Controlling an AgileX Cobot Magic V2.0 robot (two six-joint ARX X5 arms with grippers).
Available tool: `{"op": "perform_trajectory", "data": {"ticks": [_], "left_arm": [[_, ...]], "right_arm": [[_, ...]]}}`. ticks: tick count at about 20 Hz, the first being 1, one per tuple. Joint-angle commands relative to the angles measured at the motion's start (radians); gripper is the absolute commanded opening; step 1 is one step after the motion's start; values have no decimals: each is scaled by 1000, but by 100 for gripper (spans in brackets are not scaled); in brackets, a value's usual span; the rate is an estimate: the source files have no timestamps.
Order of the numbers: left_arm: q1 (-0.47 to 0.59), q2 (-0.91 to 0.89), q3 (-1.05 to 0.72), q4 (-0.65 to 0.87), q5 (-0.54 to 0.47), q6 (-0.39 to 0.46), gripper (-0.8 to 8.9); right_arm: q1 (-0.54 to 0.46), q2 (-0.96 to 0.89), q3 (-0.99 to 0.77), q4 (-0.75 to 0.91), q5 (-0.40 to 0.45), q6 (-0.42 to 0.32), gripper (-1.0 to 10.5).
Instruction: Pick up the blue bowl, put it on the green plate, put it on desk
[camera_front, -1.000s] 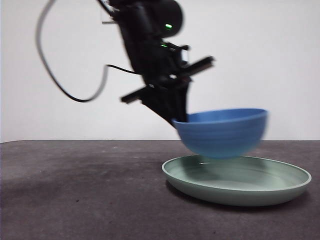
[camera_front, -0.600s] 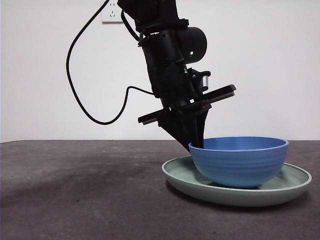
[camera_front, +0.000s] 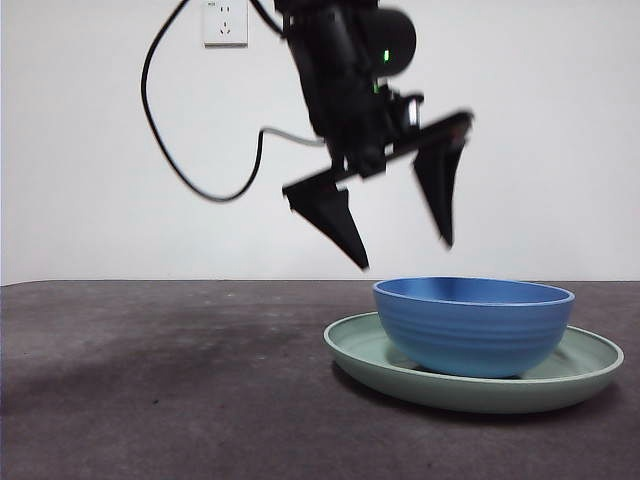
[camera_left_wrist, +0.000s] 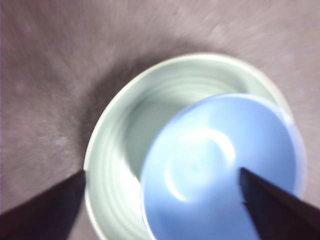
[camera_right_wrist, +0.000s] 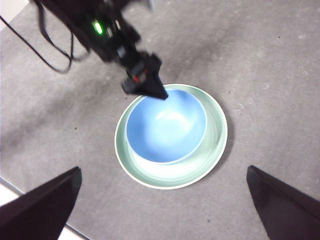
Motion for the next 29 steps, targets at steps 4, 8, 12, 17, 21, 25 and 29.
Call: {"op": "perform_trajectory", "data": {"ticks": [4, 8, 12, 17, 21, 25, 29], "left_arm": [[10, 10, 239, -201, -3, 82, 538], [32, -77, 262, -263, -3, 121, 538], [69, -212, 261, -311, -3, 140, 539], [112, -394, 229, -352, -3, 146, 607], [138, -560, 122, -355, -3, 159, 657], [141, -755, -81, -335, -3, 193, 654], [141, -989, -372, -264, -3, 200, 653]], "right_arm": [[3, 2, 18, 7, -3, 21, 600], [3, 2, 18, 7, -3, 45, 600], [3, 2, 18, 28, 1, 45, 600], [3, 4, 18, 42, 1, 68, 600], [3, 4, 18, 41, 5, 67, 600], [3, 12, 18, 42, 80, 67, 599], [3, 49, 18, 42, 105, 67, 599]]}}
